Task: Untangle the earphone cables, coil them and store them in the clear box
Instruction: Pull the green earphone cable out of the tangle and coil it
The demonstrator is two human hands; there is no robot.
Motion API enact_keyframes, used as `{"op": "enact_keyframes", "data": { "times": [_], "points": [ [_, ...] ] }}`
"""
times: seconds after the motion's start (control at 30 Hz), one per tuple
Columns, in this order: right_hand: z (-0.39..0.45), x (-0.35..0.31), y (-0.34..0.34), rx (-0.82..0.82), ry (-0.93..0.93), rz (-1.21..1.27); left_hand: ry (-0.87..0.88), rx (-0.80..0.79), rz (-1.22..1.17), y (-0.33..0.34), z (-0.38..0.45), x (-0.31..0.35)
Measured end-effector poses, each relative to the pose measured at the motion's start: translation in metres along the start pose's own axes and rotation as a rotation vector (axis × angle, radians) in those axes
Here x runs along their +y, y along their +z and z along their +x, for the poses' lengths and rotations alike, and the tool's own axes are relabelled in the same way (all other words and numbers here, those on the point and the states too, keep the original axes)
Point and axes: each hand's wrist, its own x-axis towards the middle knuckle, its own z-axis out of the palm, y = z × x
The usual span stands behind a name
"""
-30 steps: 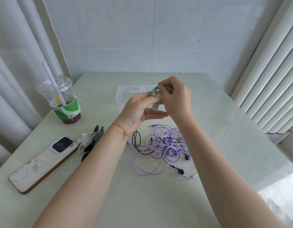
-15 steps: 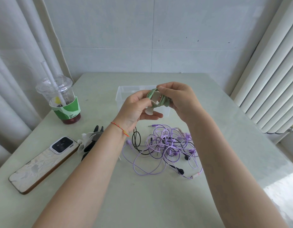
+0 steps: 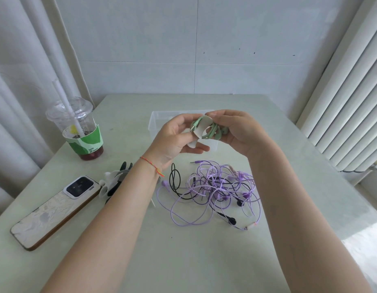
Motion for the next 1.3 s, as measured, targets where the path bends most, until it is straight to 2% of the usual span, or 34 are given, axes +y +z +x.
{"op": "enact_keyframes", "data": {
  "times": [0.1,0.2,0.33,0.4,0.57,0.67,0.83,0.97,1.1,1.3],
  "points": [
    [0.000,0.001,0.000,-0.017,-0.032,0.054,0.057,0.069,-0.056,0.000,0.004,-0.002],
    [0.001,0.003,0.005,0.042,-0.082,0.048,0.025,0.141,-0.123,-0.002,0.009,-0.004],
    [0.002,0.003,0.007,0.177,-0.178,-0.116,-0.141,0.068,-0.291,-0.006,0.008,0.000],
    [0.002,0.002,0.005,0.198,-0.218,-0.229,-0.164,0.051,-0.356,-0.008,0.008,0.002],
    [0.000,-0.002,0.000,0.138,-0.203,-0.363,-0.066,0.009,-0.105,-0.009,0.007,-0.004],
    [-0.001,-0.003,-0.006,0.111,-0.195,-0.402,-0.057,0.012,-0.072,-0.012,0.005,-0.005],
    [-0.003,-0.004,-0.004,0.140,-0.312,-0.527,-0.073,0.028,-0.054,-0.012,0.004,-0.003],
    [-0.003,-0.004,-0.004,0.109,-0.333,-0.648,-0.081,0.081,0.101,-0.014,0.004,-0.002],
    [-0.003,-0.001,0.001,0.070,-0.333,-0.695,-0.073,0.056,0.250,-0.012,0.003,0.002],
    [-0.002,-0.001,0.003,0.056,-0.355,-0.699,-0.062,0.082,0.253,-0.011,0.003,0.004]
  ]
}}
